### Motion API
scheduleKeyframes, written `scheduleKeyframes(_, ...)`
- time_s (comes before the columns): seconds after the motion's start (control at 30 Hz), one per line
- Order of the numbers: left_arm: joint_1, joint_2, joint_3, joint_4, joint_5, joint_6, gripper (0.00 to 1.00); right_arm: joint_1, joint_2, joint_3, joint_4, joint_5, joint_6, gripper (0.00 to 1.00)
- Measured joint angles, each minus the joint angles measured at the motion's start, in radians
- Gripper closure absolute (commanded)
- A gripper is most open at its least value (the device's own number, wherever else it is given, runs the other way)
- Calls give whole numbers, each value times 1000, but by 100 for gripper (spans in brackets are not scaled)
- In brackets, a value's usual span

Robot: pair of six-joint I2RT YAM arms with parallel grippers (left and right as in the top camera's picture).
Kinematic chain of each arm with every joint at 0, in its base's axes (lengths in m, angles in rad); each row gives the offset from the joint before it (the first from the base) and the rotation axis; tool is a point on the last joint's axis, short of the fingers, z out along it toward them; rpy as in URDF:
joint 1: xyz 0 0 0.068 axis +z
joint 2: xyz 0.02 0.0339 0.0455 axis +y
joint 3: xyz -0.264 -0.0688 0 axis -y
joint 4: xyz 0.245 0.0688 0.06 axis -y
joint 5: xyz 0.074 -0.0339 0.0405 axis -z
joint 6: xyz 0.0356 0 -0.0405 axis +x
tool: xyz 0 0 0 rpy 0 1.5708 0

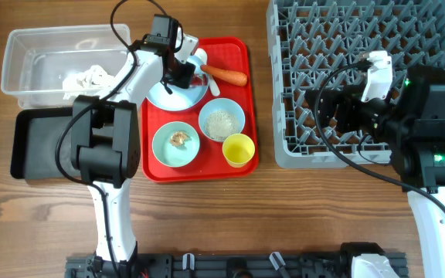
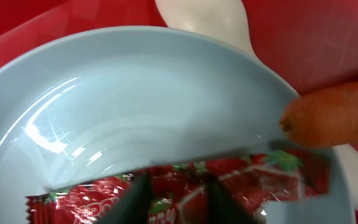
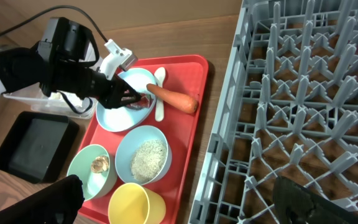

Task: Sort waste into correct bins and load items into the dishwasher rack
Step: 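Return the left gripper to the plate and grasp the strawberry cake wrapper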

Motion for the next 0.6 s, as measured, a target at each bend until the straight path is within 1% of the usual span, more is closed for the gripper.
scheduleKeyframes(0.3,0,0,0,-3,0,-11,96,0,0,0,0,0,0,0)
scheduleKeyframes(0.33,0,-1,0,-3,0,-18,85,0,0,0,0,0,0,0)
scheduleKeyframes(0.37,0,-5,0,-6,-2,-32,67,0,0,0,0,0,0,0)
scheduleKeyframes(0.4,0,-14,0,-11,-8,-68,45,0,0,0,0,0,0,0)
scheduleKeyframes(0.43,0,-30,0,-15,-16,-99,40,0,0,0,1,0,0,0)
scheduleKeyframes(0.5,0,-83,0,-31,-27,-204,38,0,0,0,1,0,0,0)
scheduleKeyframes(0.53,0,-118,0,-53,-30,-288,37,0,0,0,1,0,0,0)
scheduleKeyframes(0.6,0,-157,2,-91,-35,-412,35,0,0,0,1,0,0,0)
